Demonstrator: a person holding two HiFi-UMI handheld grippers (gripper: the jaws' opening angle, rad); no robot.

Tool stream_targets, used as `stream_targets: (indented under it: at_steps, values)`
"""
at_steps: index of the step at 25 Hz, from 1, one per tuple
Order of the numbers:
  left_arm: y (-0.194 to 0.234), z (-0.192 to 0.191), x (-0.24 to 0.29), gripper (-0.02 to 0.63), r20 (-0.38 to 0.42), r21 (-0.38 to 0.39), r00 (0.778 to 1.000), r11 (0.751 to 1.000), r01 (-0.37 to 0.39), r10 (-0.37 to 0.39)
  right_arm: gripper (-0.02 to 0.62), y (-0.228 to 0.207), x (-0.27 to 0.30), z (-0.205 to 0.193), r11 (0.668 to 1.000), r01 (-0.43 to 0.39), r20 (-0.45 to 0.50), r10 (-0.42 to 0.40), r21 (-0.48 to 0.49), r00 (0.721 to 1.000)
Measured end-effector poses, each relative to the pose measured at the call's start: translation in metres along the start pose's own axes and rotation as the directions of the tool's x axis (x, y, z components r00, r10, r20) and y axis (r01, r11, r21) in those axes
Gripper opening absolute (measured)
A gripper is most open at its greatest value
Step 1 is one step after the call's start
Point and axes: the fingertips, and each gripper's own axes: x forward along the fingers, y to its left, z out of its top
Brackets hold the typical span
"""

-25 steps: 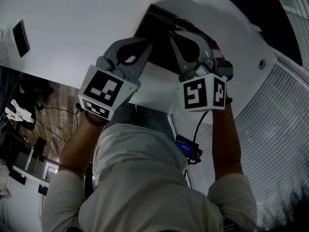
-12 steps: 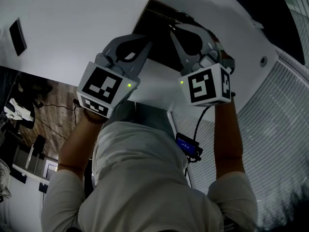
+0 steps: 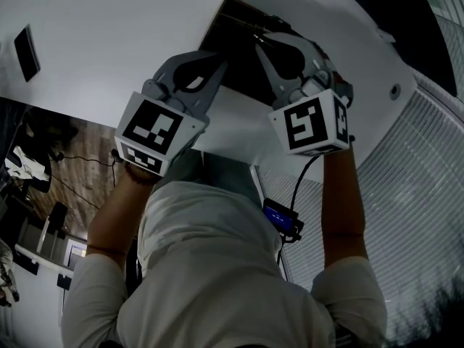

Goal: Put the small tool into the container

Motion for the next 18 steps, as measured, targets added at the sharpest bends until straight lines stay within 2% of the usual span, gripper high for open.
stream_targets:
  at_steps: [18]
  values:
    - [-0.013,-0.002,-0.004,0.003,0.001,0.009,1.0,1.0,0.004,-0.004,0.037,0.001,-0.007,-0.009,1.0,0.027,-0.001,-0.027,0.014,1.0]
